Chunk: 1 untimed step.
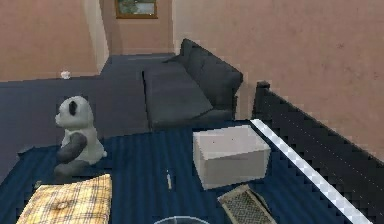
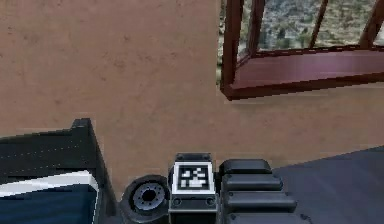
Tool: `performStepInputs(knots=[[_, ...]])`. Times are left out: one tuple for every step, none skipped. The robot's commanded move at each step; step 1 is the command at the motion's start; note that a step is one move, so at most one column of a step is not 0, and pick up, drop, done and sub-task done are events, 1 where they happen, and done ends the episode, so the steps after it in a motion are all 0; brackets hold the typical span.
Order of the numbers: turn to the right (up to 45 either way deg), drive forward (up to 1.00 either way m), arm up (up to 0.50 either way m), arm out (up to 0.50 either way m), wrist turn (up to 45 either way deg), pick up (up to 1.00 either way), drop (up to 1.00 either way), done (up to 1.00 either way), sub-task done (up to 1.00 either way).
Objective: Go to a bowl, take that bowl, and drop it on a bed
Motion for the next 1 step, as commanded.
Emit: performStepInputs(knots=[[-21.0,0.0,0.0,0.0,0.0,0.0,0.0,0.0,0.0]])
